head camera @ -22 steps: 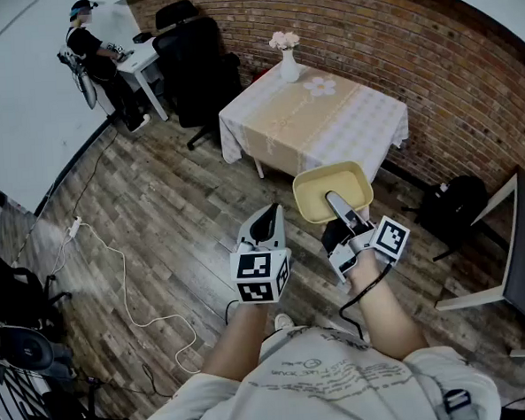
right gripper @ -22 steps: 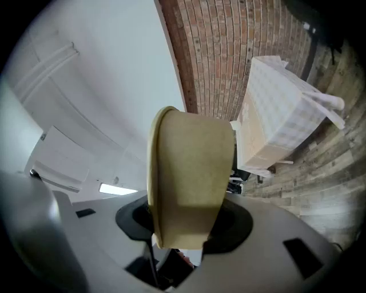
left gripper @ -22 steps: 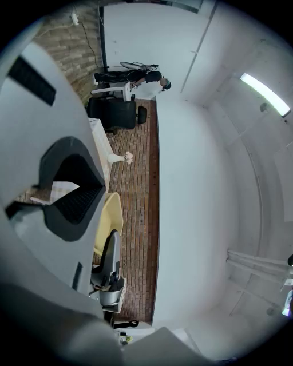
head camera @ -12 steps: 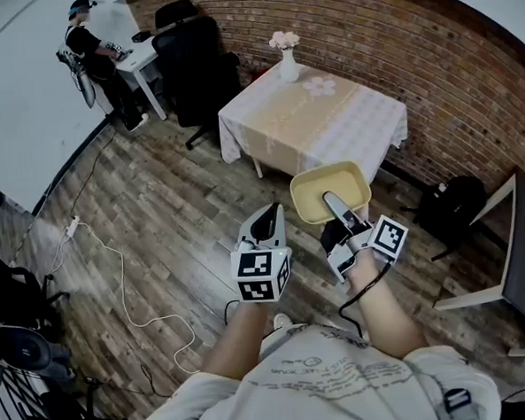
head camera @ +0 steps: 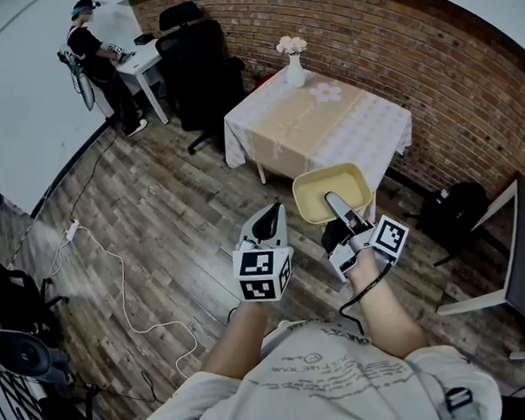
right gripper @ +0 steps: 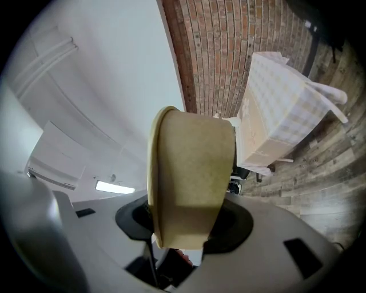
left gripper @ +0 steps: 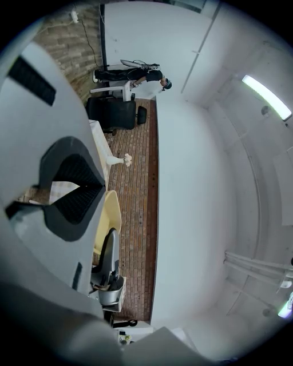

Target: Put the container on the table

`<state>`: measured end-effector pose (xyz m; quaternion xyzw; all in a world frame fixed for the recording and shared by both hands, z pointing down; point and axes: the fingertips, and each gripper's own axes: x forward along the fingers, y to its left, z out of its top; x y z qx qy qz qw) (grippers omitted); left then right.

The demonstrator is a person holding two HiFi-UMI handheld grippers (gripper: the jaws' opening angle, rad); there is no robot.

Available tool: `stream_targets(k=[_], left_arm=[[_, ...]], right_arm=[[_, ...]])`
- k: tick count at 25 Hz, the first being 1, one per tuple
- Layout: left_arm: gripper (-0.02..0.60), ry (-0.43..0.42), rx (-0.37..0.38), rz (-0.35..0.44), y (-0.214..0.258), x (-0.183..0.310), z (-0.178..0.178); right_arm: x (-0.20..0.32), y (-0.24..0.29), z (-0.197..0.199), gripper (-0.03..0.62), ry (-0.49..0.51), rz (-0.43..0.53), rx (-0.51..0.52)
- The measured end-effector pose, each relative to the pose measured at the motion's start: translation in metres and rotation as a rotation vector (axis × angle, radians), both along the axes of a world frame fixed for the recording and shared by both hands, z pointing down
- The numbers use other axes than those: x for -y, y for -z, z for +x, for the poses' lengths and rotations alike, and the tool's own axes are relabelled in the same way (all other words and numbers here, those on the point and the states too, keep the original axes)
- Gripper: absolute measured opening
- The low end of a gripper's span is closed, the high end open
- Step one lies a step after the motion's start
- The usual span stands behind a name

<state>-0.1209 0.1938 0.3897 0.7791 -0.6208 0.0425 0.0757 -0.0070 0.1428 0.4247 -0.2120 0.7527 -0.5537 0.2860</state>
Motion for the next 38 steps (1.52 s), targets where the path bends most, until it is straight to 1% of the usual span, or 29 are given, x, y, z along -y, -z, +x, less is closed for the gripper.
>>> stream_targets(k=[6,10,14,19,22,28,33,38], left_arm=[[0.006,-0.015,0.002,0.007,-0.001,0.007,-0.024],[0.006,-0.028,0.006,0.010,-0.003,0.006,-0.034],[0.006,-0.038,-0.002,0.008,-0.005,0.008,-0.039],[0.006,-0.049,0.005,0.000,-0.008,0.035,-0.040],[0.006,-0.057,0.013,0.001,-0.012,0.042,-0.041],[0.006,-0.062,0.014,0.015,-0.014,0.088,-0.035],[0.006,-0.084,0.012,0.001,-0.025,0.127,-0.024],[0.006,-0.101,0.005,-0.014,-0.035,0.176,-0.015]], right_arm=[[0.007,0.001,-0.019,0.195,-0.021,0.006,0.010],[0.006,0.001,-0.026,0.195,-0.037,0.016,0.022],[0.007,-0.004,-0.028,0.195,-0.050,0.006,0.027],[0.037,-0.012,-0.026,0.195,-0.069,-0.013,0.030],[0.042,-0.015,-0.028,0.195,-0.071,-0.010,0.037],[0.086,-0.019,-0.021,0.195,-0.077,0.001,0.034],[0.128,-0.027,-0.011,0.195,-0.100,-0.008,0.016],[0.175,-0.037,-0.003,0.195,-0.110,-0.019,0.001]])
